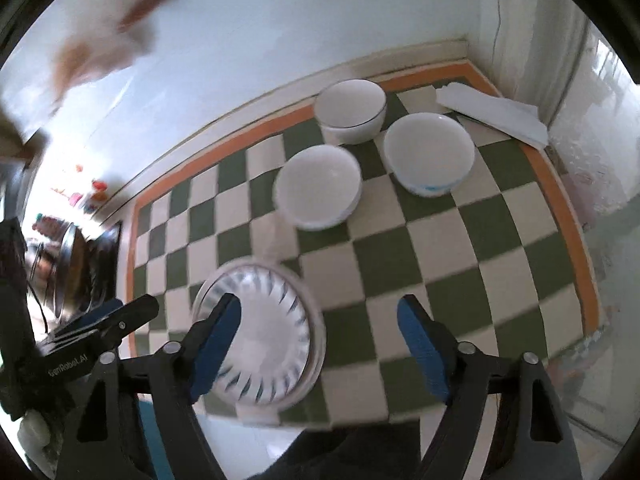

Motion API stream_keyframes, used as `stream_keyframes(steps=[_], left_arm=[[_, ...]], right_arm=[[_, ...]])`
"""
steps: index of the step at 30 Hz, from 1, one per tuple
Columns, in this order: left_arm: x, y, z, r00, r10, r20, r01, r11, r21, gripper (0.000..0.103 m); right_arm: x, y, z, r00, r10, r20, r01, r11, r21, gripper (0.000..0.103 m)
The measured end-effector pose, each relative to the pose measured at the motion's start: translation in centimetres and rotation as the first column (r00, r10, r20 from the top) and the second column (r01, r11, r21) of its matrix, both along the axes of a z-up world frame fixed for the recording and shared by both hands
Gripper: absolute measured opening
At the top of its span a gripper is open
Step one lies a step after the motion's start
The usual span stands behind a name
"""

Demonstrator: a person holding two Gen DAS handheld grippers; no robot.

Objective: Organize plates and bowls
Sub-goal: 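Move both tools toward the white bowls beside the plate stack, then grip the rim of a white bowl with both tools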

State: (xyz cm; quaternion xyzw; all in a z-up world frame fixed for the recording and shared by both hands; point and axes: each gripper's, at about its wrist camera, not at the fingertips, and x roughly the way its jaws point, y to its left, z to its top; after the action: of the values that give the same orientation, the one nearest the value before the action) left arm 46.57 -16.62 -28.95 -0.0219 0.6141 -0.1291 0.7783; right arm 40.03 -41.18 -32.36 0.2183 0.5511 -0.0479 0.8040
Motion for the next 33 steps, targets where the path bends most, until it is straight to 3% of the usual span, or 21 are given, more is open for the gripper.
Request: stream_keyframes(steps=[6, 15, 20, 23, 33], left_arm=[[7.1, -3.9, -4.6, 0.995, 0.021, -0.1, -0.02, 1.0, 0.016, 0.081], [12.6, -7.5, -10.3, 0.971, 0.026, -0.237, -0.023, 1.0, 0.014, 0.058], [13.8, -8.8, -12.5, 0.958, 0.008, -0.287, -0.007, 1.0, 0.004, 0.019], [14.0, -8.9, -13.3, 0.953, 0.019, -0.303, -0.021, 1.0, -0.003, 0.015], [12.6, -9.0, -12.3, 0.958, 0.017, -0.285, -0.017, 1.0, 0.004, 0.015]], right_arm=[[8.7, -4.1, -6.2, 0.994, 0.023, -0.108, -0.014, 0.997, 0.081, 0.064], [15.7, -5.9, -13.1, 0.969, 0.099, -0.227, -0.06, 0.983, 0.173, 0.037], [17.5, -5.5, -14.8, 0.956, 0.126, -0.266, -0.084, 0.983, 0.166, 0.022], [18.1, -5.3, -15.6, 0.942, 0.139, -0.306, -0.102, 0.986, 0.134, 0.012], [18.1, -4.8, -15.5, 0.946, 0.153, -0.285, -0.122, 0.985, 0.125, 0.01]])
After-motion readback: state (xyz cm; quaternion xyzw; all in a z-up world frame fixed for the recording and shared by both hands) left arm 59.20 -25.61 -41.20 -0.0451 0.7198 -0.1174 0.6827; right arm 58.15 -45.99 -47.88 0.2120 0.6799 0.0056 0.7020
